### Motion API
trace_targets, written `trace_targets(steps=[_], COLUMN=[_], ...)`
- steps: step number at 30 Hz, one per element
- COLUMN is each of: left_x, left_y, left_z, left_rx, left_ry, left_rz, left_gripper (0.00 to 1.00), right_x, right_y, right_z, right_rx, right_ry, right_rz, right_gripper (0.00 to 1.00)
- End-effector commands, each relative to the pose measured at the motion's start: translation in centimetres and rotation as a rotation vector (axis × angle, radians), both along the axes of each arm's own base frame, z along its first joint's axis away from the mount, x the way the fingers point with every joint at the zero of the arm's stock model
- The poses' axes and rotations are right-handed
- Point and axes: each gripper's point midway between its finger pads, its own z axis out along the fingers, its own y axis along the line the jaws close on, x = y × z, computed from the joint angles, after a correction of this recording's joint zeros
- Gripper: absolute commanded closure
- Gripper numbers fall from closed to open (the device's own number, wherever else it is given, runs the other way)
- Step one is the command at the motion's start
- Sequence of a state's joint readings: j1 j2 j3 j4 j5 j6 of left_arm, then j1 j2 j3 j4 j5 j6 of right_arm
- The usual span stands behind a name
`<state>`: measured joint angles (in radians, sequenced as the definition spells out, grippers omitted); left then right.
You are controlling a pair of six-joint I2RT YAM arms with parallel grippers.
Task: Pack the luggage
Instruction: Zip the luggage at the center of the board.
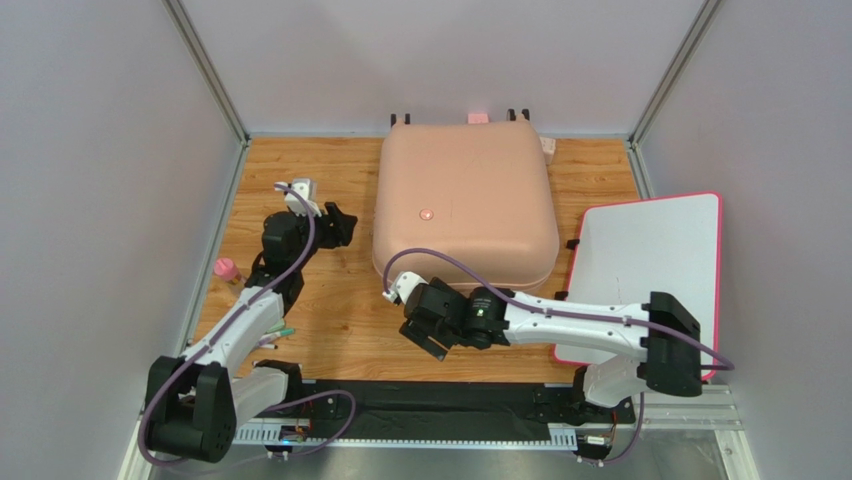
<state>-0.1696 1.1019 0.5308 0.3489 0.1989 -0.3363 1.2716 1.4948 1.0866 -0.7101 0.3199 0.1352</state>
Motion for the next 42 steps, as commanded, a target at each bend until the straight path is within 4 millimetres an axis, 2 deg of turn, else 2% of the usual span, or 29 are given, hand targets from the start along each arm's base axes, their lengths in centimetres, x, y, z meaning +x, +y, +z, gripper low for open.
trace_targets(steps=[1,2,4,6,8,9,10,11,12,13,14,15,16,17,19,21,22,25,26,28,29,32,33,36,38,39,40,41,42], left_x=[-1.6,-2.0,-3.0,-3.8,-4.3,-4.3,-4.4,-4.3,-4.1,-4.0,-4.0,-3.8,-3.7,-3.6,-3.3,-3.1,-3.0,-2.3,-2.0,-1.5,-1.0,-0.4,0.0,-0.4,-0.7,-1.3,-1.6,-1.6,-2.2], left_y=[2.7,2.8,2.6,2.4,1.8,1.6,1.2,0.9,0.7,0.4,0.1,0.0,-0.2,-0.3,-0.3,-0.4,-0.5,-0.9,-1.0,-1.7,-2.0,-3.3,-3.6,-4.4,-4.9,-5.0,-5.3,-5.7,-6.0], left_z=[-0.5,-0.4,0.2,1.0,1.1,1.2,1.1,1.2,0.8,0.8,0.6,0.2,0.3,0.2,0.2,0.3,0.3,0.1,-0.4,-0.6,-1.1,-1.3,-1.7,-2.7,-2.7,-3.4,-3.4,-2.6,-3.0], left_rx=[0.024,0.021,-0.012,-0.042,-0.059,-0.066,-0.075,-0.08,-0.085,-0.093,-0.094,-0.093,-0.096,-0.096,-0.091,-0.095,-0.098,-0.113,-0.113,-0.123,-0.125,-0.121,-0.109,-0.08,-0.075,-0.07,-0.071,-0.079,-0.067], left_ry=[0.118,0.125,0.126,0.111,0.109,0.102,0.104,0.104,0.119,0.122,0.129,0.144,0.147,0.153,0.161,0.159,0.159,0.167,0.183,0.189,0.199,0.217,0.227,0.239,0.215,0.219,0.206,0.158,0.152], left_rz=[0.149,0.155,0.148,0.136,0.108,0.098,0.075,0.061,0.054,0.047,0.038,0.035,0.025,0.024,0.025,0.024,0.021,0.016,0.018,0.025,0.026,0.006,0.005,-0.018,-0.038,-0.051,-0.072,-0.095,-0.123], left_gripper=[0.3,0.3,0.29,0.28,0.29,0.29,0.31,0.34,0.35,0.35,0.35,0.35,0.35,0.35,0.35,0.36,0.36,0.36,0.36,0.36,0.36,0.35,0.35,0.34,0.34,0.34,0.34,0.34,0.35], right_x=[-2.4,-2.4,-2.4,-2.2,0.0,1.3,2.8,6.0,7.9,9.9,13.7,15.3,17.3,19.5,22.3,23.7,24.6,26.0,26.9,27.9,28.8,29.9,30.5,31.1,31.5,31.6,32.0,32.1,32.3], right_y=[-0.5,-0.5,-0.4,-0.2,-1.2,-1.8,-2.8,-5.3,-6.6,-8.0,-11.7,-13.3,-14.5,-18.1,-20.9,-22.6,-24.1,-26.4,-26.7,-27.1,-27.2,-27.3,-27.3,-26.4,-24.1,-23.3,-21.6,-20.5,-19.6], right_z=[6.3,8.3,10.3,13.4,15.9,17.9,18.9,19.3,20.2,20.3,20.5,20.5,20.0,19.5,18.3,17.6,16.8,15.5,14.1,12.8,10.8,8.0,6.4,3.8,3.3,3.1,3.0,3.0,3.0], right_rx=[0.12,0.176,0.235,0.32,0.357,0.404,0.42,0.427,0.46,0.472,0.482,0.49,0.516,0.532,0.637,0.687,0.712,0.729,0.719,0.7,0.663,0.607,0.581,0.563,0.603,0.603,0.603,0.604,0.602], right_ry=[0.051,0.036,0.021,-0.008,-0.119,-0.162,-0.193,-0.193,-0.192,-0.196,-0.232,-0.243,-0.239,-0.242,-0.182,-0.183,-0.192,-0.182,-0.15,-0.126,-0.09,-0.04,-0.01,0.062,0.131,0.144,0.156,0.161,0.161], right_rz=[0.007,-0.002,-0.001,0.0,-0.095,-0.176,-0.249,-0.381,-0.458,-0.544,-0.702,-0.762,-0.833,-0.953,-1.066,-1.136,-1.196,-1.287,-1.323,-1.355,-1.376,-1.413,-1.427,-1.412,-1.321,-1.283,-1.178,-1.126,-1.079], right_gripper=[0.19,0.18,0.18,0.18,0.14,0.1,0.03,0.01,0.01,0.01,0.0,0.0,0.0,0.0,0.0,0.0,0.0,0.0,0.0,0.0,0.0,0.0,0.0,0.0,0.02,0.03,0.03,0.04,0.04])
